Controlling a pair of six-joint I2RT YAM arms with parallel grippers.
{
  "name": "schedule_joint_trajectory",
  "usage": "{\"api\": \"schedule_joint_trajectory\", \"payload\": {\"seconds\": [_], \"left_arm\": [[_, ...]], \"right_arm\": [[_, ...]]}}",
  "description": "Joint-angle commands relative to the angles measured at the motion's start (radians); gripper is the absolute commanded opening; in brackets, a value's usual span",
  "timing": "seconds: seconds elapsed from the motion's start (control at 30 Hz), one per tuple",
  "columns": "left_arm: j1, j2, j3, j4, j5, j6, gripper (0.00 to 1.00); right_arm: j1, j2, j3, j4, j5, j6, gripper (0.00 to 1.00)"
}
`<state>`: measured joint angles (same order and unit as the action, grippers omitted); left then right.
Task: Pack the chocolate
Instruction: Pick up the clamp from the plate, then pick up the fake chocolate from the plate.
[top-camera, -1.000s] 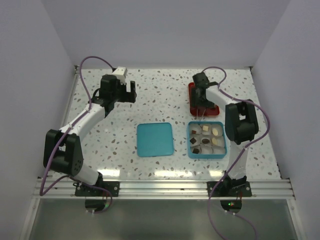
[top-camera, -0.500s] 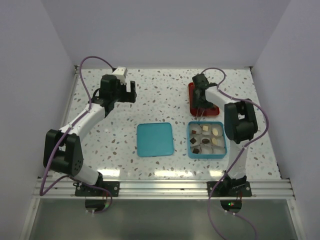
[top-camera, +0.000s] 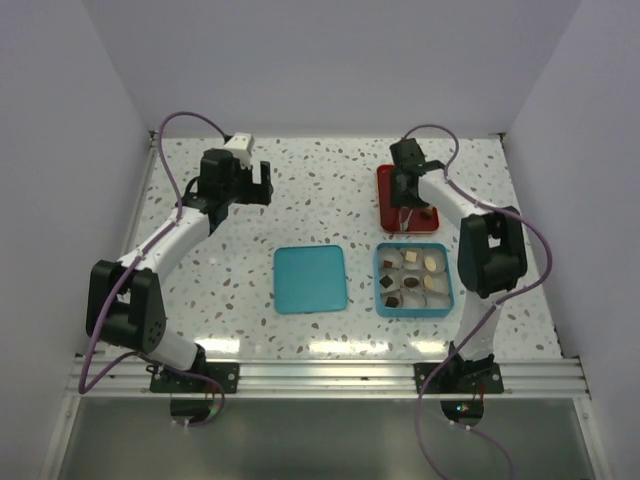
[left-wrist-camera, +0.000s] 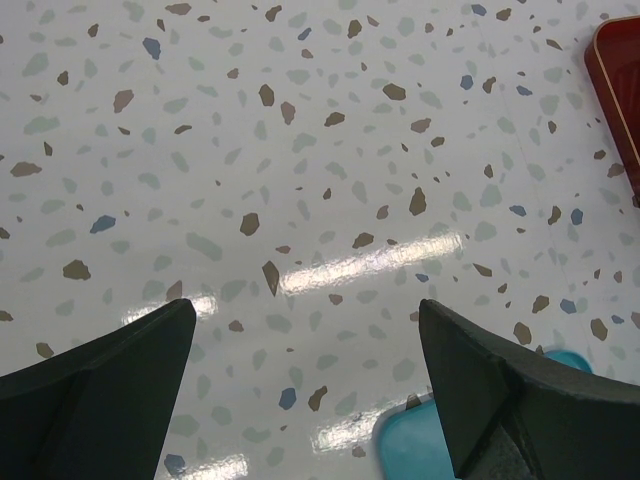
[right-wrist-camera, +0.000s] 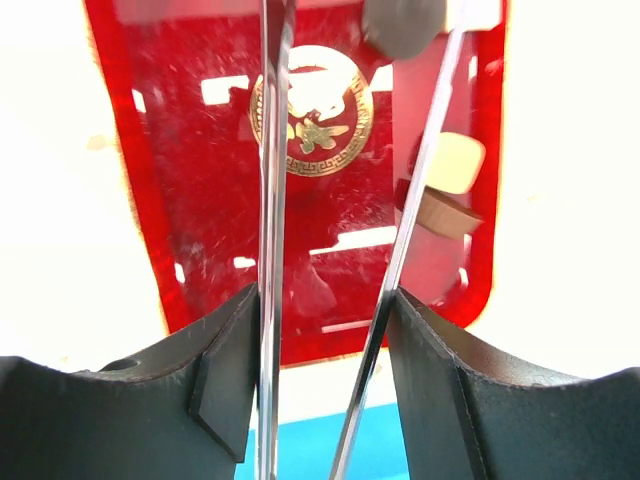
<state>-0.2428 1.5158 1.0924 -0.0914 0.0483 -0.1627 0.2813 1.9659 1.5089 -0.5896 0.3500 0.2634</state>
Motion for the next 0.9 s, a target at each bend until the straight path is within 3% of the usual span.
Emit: {"api": "schedule_joint_trajectory", "payload": {"seconds": [0.0,0.53,0.87], "left_arm": [[-0.004,-0.037,0.014,0.028,0.009,0.009,1.00],[-0.004,-0.045,0.012,0.028,0.012,0.008,1.00],[-0.004,-0.031,0.008,0.044,0.027,0.000,1.00]], "right_arm": [[0.002,-0.096,0.059,-0.033,-0.002,-0.038,0.54],[-0.020,-0.277,0.114,-0.231,-0.078,-0.066,0.53],[-0.168,-0.308,0.080,-0.185,-0.374,-0.033,0.51]]}}
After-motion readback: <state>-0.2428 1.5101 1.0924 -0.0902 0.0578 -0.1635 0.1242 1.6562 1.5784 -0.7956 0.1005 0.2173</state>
